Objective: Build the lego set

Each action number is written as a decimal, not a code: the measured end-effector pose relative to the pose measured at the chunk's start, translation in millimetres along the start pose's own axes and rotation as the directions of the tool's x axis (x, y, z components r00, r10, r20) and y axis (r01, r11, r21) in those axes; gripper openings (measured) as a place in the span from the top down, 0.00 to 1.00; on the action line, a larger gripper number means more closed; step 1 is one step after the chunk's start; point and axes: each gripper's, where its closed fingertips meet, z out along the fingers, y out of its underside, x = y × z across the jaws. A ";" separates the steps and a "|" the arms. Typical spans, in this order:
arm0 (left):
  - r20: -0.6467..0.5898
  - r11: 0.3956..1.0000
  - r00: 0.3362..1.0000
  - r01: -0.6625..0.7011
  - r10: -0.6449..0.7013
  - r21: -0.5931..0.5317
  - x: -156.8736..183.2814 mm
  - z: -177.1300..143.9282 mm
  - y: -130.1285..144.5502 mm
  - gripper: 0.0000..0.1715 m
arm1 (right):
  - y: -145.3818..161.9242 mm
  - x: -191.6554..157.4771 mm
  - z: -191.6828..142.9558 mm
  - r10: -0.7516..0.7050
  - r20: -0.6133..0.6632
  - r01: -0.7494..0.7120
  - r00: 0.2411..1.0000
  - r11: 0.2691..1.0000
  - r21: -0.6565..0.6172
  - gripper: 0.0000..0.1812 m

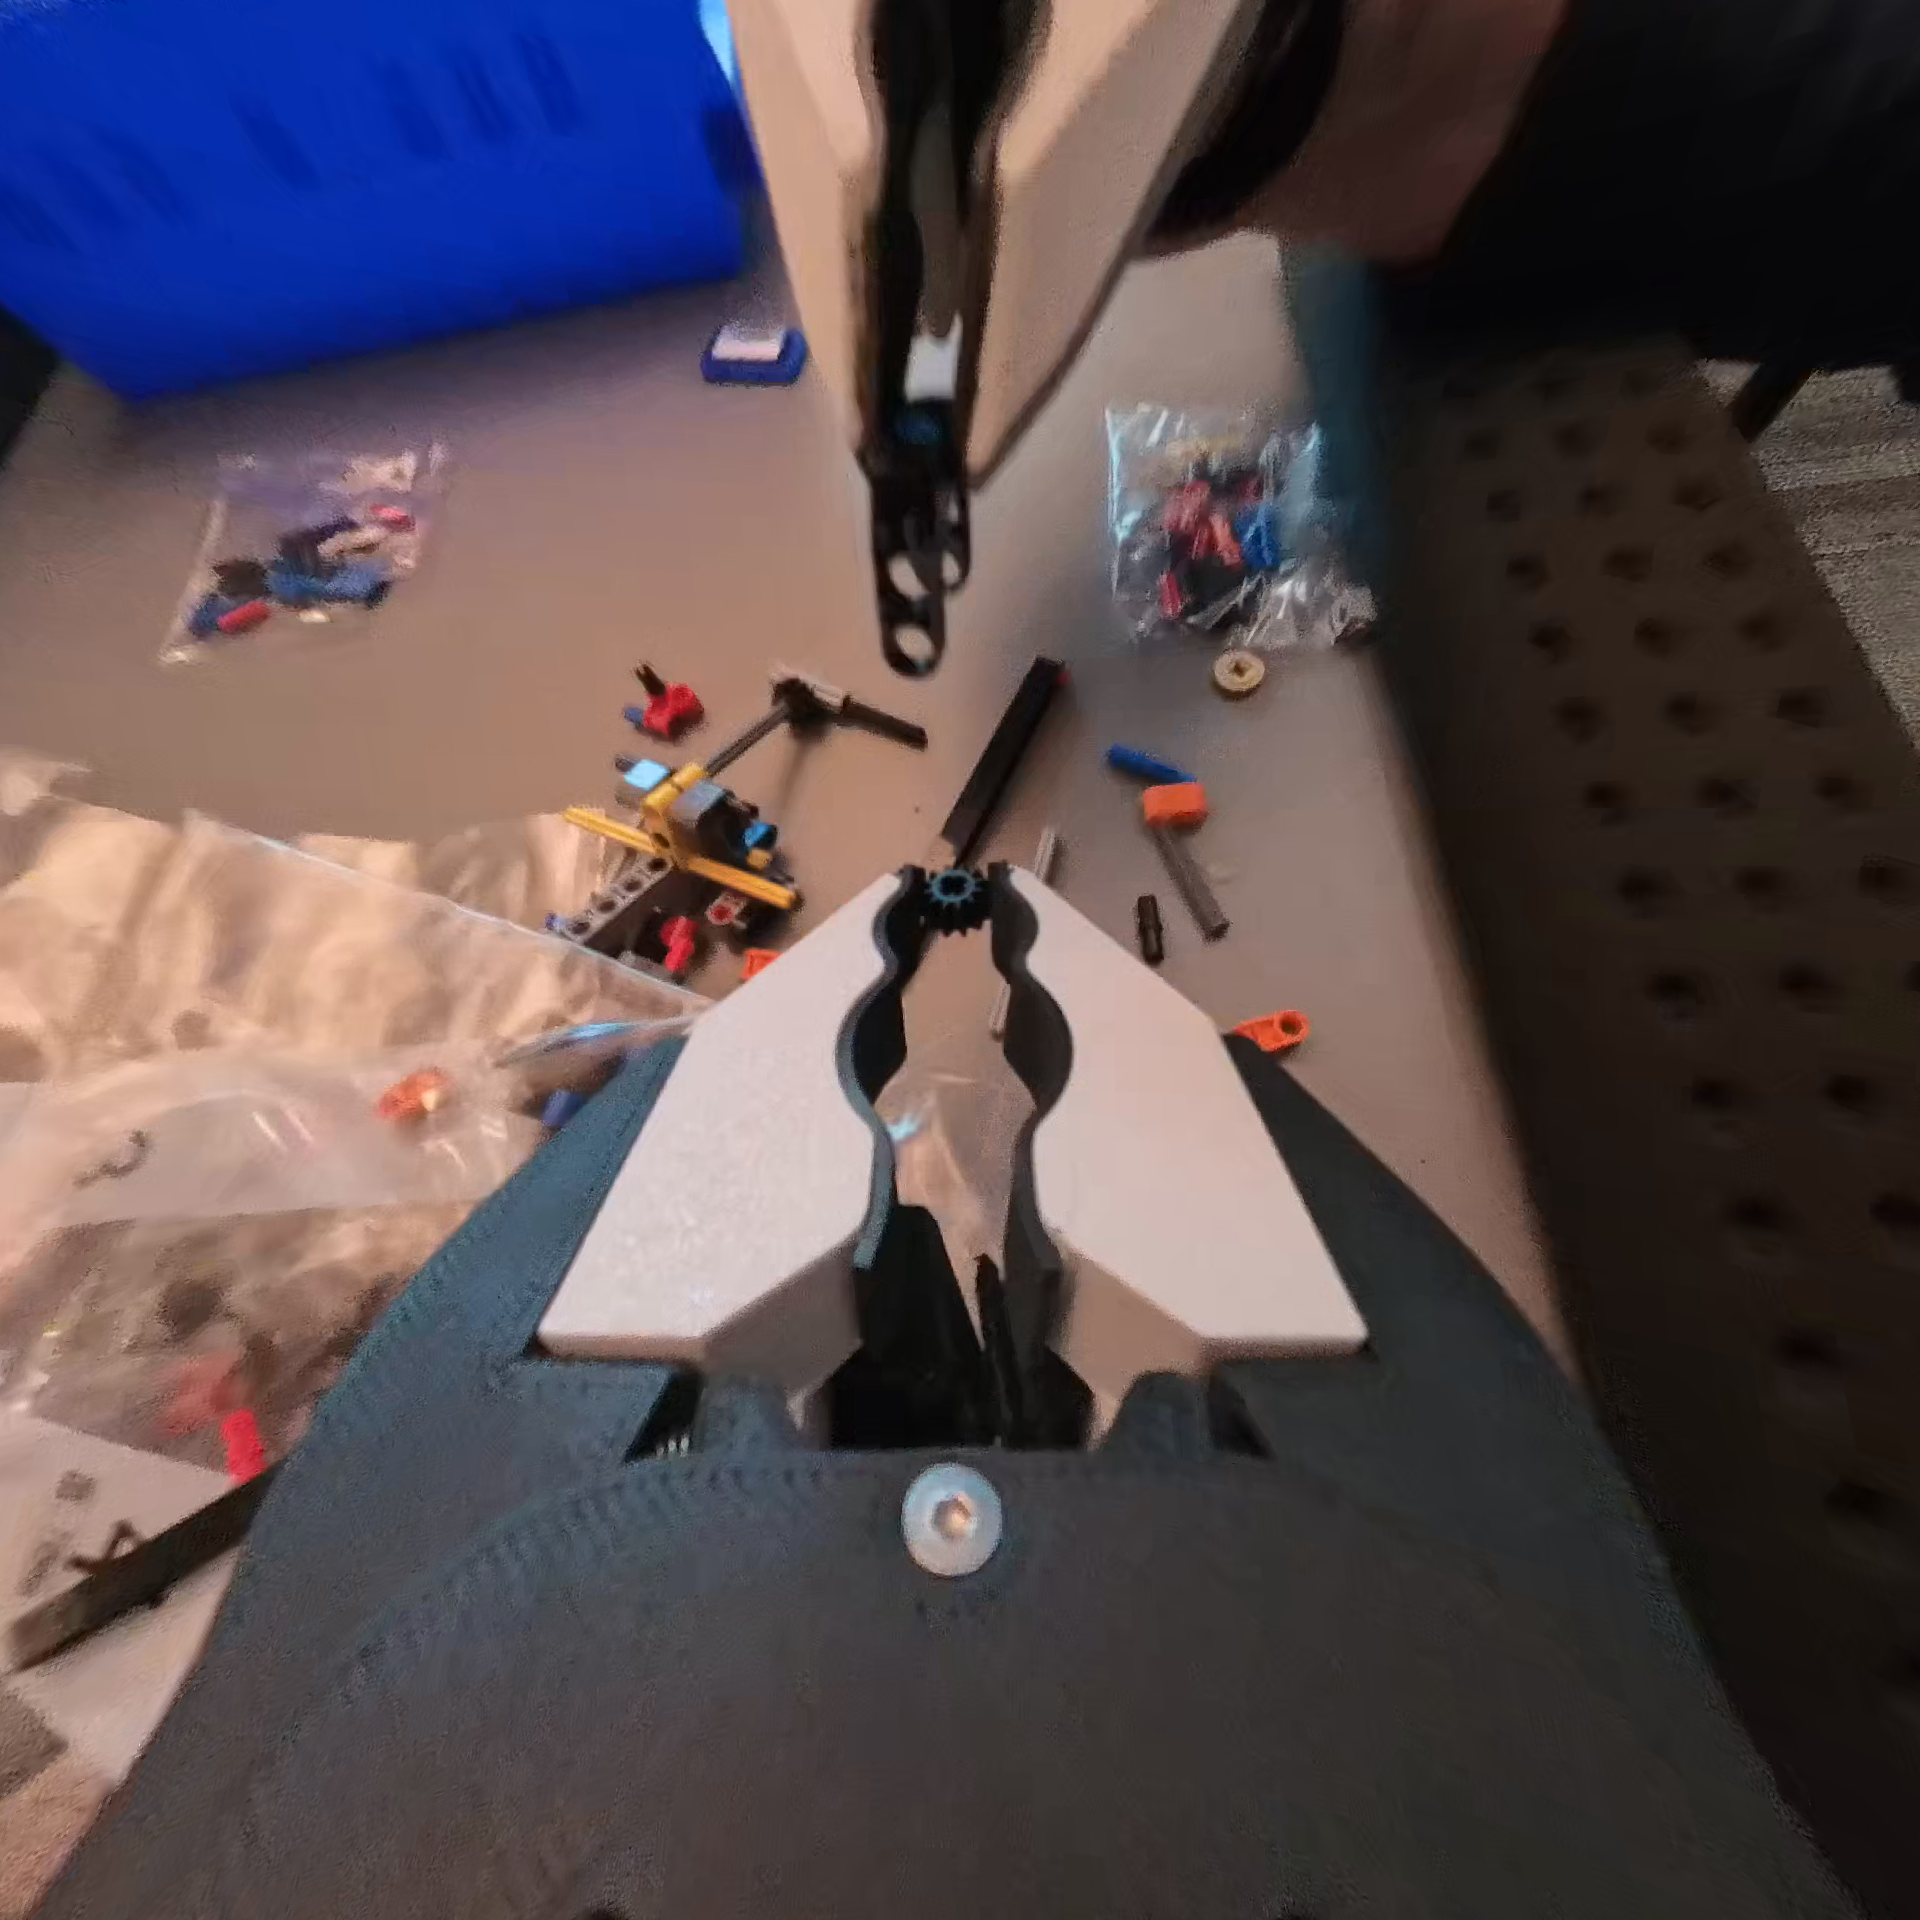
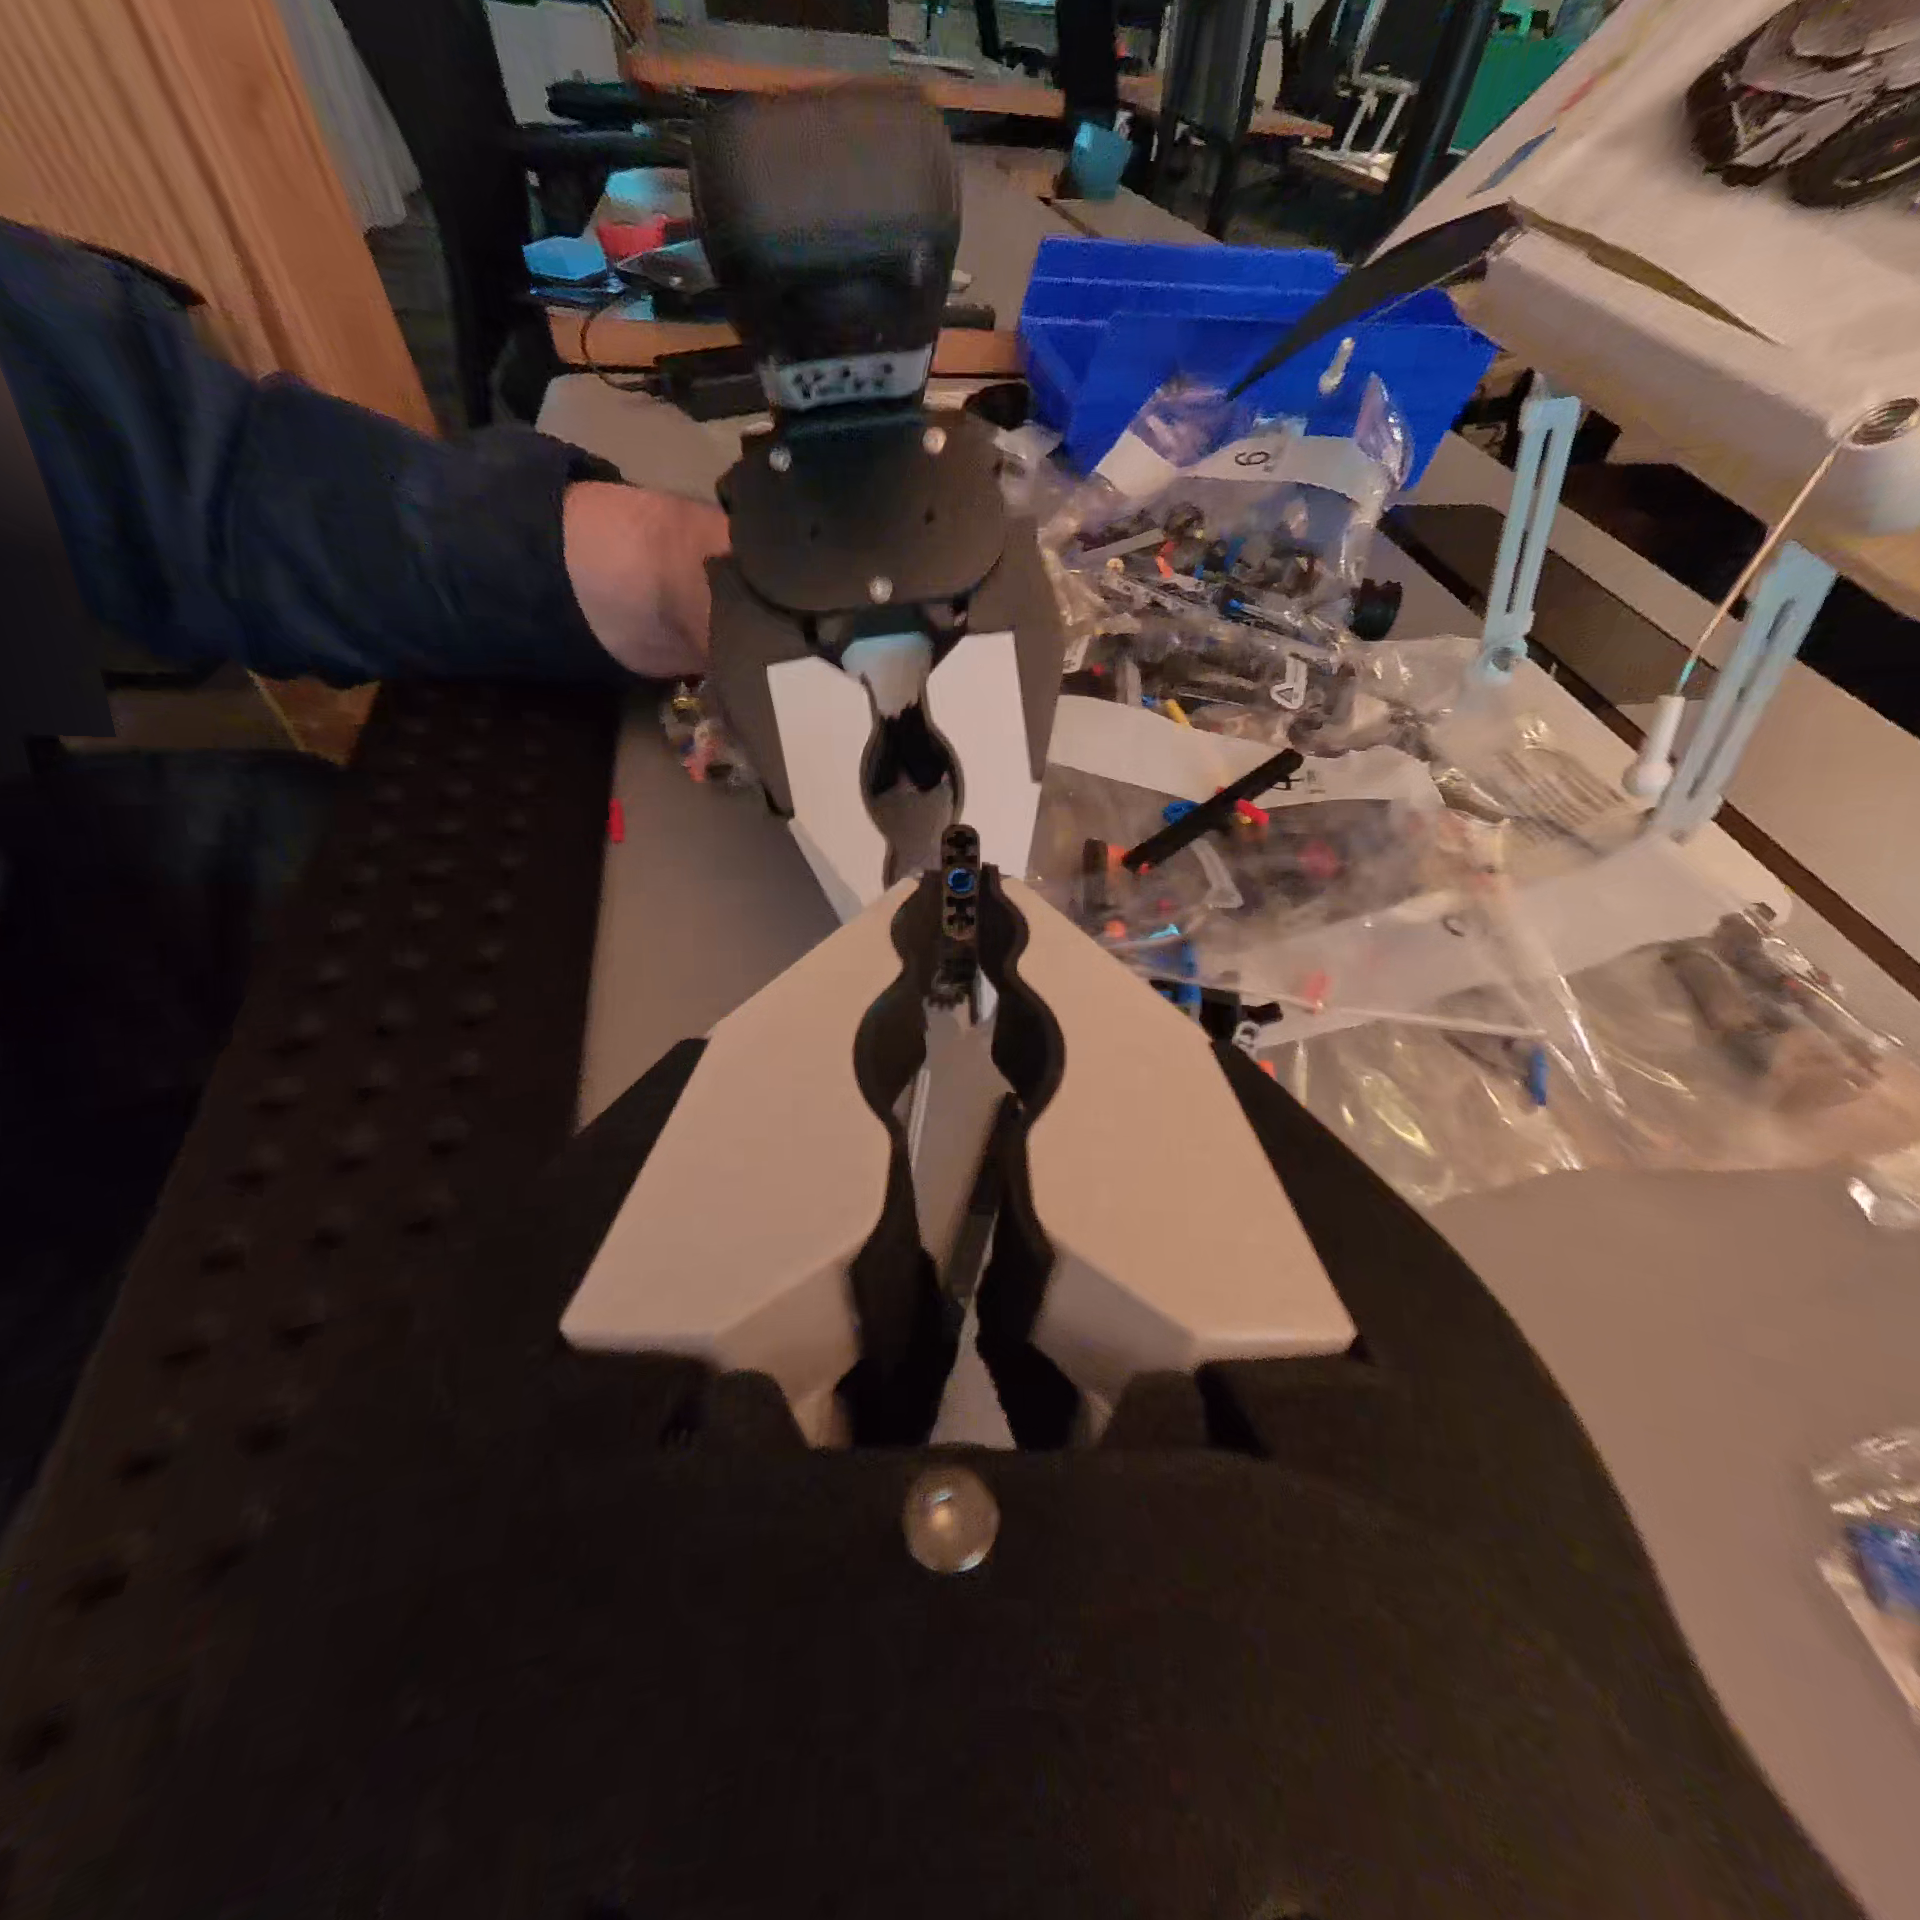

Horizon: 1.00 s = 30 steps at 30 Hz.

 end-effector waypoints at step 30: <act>-0.056 0.991 0.996 0.077 -0.071 0.111 3.5 -8.3 -18.0 0.96 | 31.2 -2.8 13.6 0.017 0.045 -0.012 0.999 0.992 -0.126 0.96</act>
